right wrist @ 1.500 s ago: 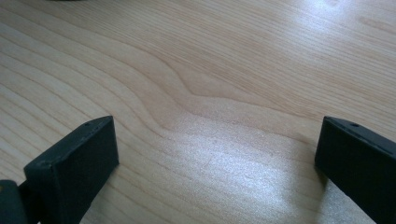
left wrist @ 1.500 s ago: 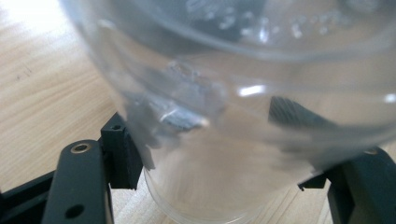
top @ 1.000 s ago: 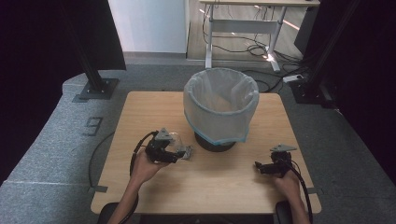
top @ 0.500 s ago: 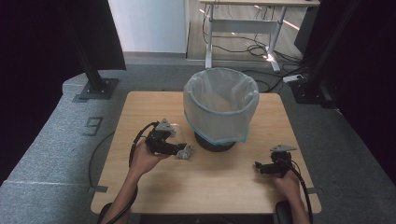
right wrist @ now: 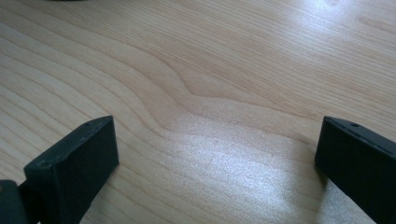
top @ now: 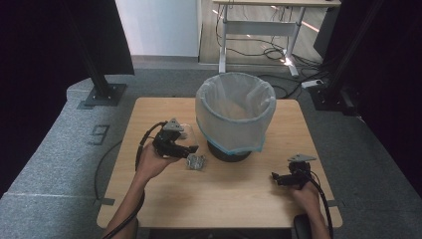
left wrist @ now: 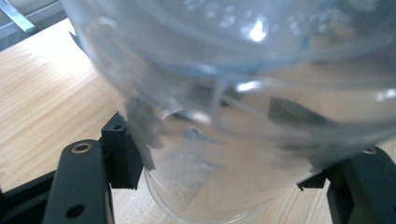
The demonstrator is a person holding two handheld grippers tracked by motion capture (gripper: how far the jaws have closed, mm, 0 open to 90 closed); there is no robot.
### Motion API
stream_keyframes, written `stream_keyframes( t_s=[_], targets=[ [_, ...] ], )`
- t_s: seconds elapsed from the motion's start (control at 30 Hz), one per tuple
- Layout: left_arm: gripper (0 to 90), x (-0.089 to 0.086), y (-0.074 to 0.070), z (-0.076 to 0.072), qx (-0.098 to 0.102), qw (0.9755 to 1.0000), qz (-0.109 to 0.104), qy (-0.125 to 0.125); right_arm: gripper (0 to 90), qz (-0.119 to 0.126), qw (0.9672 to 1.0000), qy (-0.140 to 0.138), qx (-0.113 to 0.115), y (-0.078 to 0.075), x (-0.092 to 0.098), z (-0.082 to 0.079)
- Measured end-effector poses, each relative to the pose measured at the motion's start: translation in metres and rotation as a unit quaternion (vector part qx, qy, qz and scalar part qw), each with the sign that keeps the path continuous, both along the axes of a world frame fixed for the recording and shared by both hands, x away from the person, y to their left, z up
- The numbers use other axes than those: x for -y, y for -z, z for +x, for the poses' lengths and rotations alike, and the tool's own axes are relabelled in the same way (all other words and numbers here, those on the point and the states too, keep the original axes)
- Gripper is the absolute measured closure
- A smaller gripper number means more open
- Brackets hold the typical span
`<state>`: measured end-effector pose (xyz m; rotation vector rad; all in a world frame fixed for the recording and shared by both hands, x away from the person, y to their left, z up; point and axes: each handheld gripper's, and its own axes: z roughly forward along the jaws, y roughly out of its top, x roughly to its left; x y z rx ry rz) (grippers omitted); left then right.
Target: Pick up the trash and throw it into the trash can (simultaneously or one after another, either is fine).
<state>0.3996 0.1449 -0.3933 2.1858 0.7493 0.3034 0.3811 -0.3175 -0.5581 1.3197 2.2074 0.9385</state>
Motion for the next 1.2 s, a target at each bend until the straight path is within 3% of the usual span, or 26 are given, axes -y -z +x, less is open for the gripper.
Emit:
stream_keyframes(
  t_s=[0.67,1.2],
  targets=[
    [32.6,0.003,-0.041,0.008,0.009,0.9999,0.008,0.01,0.0,-0.001,1.0,0.0,-0.001,0.0,0.0,0.0],
    [32.6,0.005,-0.077,0.017,0.008,0.9998,0.001,0.016,0.0,-0.001,1.0,0.0,-0.001,0.0,0.0,0.0]
  ],
)
